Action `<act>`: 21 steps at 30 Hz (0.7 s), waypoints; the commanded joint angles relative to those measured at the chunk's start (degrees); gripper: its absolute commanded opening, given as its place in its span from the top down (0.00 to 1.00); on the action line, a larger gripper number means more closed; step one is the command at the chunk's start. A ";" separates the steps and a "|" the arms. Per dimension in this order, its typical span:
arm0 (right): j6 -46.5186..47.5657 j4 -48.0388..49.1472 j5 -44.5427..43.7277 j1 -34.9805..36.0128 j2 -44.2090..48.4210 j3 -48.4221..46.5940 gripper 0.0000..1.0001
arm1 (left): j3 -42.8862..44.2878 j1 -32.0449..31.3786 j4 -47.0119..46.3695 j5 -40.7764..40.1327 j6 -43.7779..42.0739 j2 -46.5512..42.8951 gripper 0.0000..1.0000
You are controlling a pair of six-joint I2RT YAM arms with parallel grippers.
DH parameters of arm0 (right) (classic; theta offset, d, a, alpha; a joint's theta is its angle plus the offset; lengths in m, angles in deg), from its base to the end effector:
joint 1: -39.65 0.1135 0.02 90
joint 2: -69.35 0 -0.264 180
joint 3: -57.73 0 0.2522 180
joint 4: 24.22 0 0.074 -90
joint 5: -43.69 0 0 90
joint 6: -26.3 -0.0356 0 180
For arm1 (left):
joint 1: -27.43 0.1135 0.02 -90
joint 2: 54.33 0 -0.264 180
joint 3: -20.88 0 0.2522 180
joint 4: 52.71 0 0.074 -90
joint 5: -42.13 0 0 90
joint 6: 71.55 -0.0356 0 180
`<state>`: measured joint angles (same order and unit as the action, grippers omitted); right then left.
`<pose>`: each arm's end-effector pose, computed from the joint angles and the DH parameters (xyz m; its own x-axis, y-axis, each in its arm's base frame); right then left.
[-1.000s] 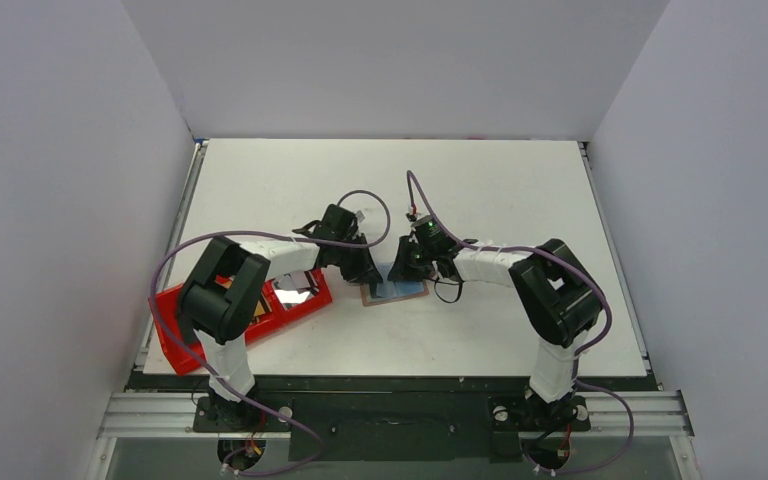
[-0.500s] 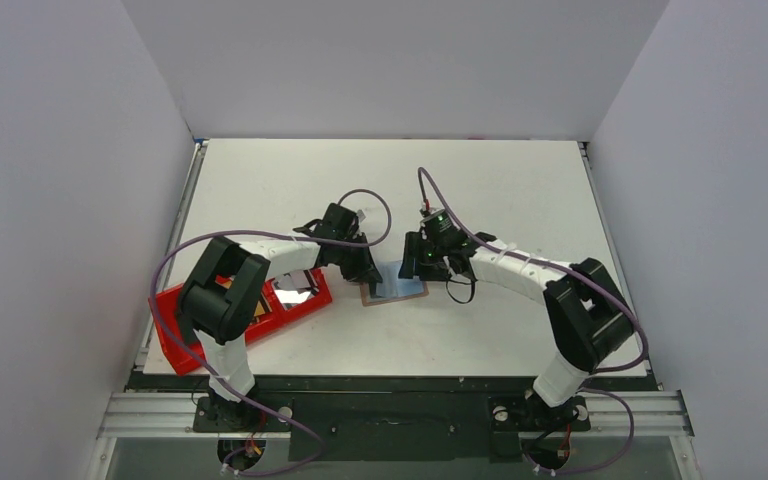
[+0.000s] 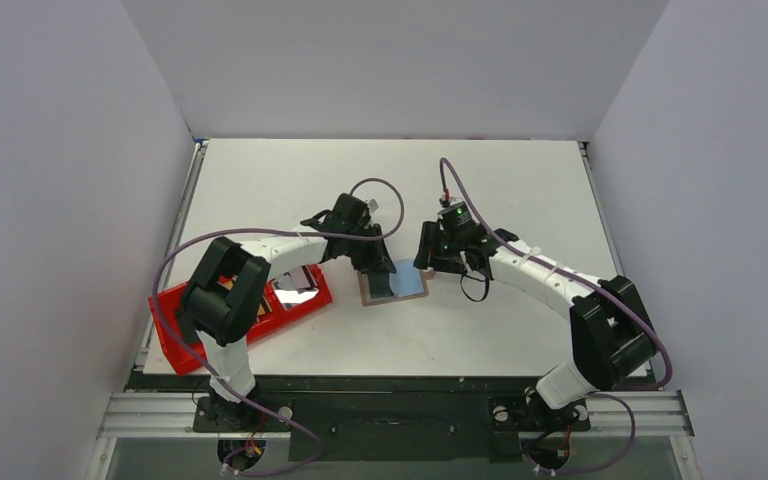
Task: Take the credit cards out of the card holder
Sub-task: Remove the credit card from the card holder.
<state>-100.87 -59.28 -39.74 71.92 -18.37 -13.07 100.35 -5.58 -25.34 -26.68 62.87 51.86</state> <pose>0.2668 0.1733 0.2177 -0.8873 0.1496 -0.4363 -0.0677 0.8935 0.4440 0.3131 -0.2188 0.1668 -0.9651 -0.1513 -0.2140 0.0144 0.7848 -0.6196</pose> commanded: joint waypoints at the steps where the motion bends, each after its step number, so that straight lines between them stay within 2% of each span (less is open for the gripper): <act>1: 0.69 -0.41 -1.76 -0.40 3.08 1.15 0.48 | 4.83 -1.36 -0.69 1.07 -0.28 -0.14 0.79; 9: 0.48 -1.14 -2.92 -1.34 5.44 2.71 0.48 | 10.96 -2.86 -1.27 2.33 0.32 7.35 0.62; 15: 0.17 -1.69 -3.68 -2.29 7.52 4.16 0.48 | 13.20 -3.34 -1.83 2.69 0.96 11.91 0.54; 21: 0.34 -2.16 -3.50 -2.34 8.05 4.35 0.48 | 14.09 -3.63 -1.37 2.16 0.48 11.55 0.49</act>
<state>-100.74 -61.68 -41.84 69.96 -12.49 -9.02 112.33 -8.78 -26.02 -24.01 64.16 63.51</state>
